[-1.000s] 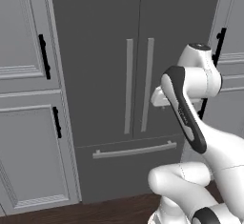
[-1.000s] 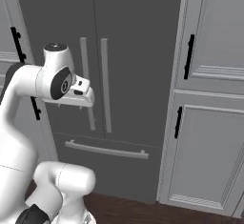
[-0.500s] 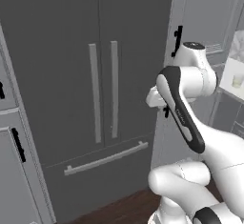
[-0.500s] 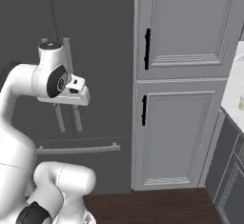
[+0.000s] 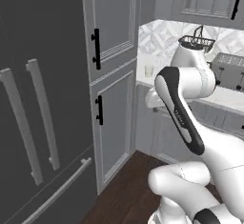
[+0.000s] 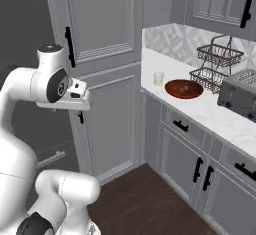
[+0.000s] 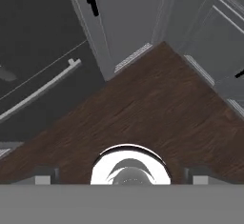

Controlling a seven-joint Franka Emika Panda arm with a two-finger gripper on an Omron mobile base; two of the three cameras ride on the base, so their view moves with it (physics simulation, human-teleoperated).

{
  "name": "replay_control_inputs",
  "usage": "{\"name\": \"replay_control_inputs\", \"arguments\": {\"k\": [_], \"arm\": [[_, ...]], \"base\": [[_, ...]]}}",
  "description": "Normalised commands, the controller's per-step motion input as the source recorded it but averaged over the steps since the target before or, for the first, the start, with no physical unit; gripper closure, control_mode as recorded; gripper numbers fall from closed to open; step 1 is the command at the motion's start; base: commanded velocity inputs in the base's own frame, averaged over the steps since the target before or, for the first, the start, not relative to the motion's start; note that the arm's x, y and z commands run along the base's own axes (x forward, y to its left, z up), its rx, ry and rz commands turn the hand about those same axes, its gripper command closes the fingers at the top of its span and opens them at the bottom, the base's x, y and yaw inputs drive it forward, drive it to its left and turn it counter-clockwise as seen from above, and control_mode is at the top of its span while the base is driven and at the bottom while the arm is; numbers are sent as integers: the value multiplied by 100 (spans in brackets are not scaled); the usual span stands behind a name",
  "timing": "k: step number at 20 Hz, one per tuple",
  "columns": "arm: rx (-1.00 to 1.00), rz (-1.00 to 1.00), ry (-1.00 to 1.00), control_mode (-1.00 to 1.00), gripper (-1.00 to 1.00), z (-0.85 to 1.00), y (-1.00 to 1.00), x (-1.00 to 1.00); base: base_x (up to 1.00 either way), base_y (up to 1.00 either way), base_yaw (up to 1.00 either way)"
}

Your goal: Grab a lemon wedge from the fridge and one ice cube from the ice bowl, and put them in the glass of lemonade.

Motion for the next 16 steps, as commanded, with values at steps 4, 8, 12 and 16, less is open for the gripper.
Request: {"name": "replay_control_inputs", "arguments": {"k": [4, 8, 12, 16], "arm": [[0, 0, 0, 100, -100, 0, 0, 0], [0, 0, 0, 100, -100, 0, 0, 0], [0, 0, 0, 100, -100, 0, 0, 0], [0, 0, 0, 100, -100, 0, 0, 0]], "base": [[55, -10, -54], [100, -15, -25], [100, -13, -21], [100, -1, -23]]}}
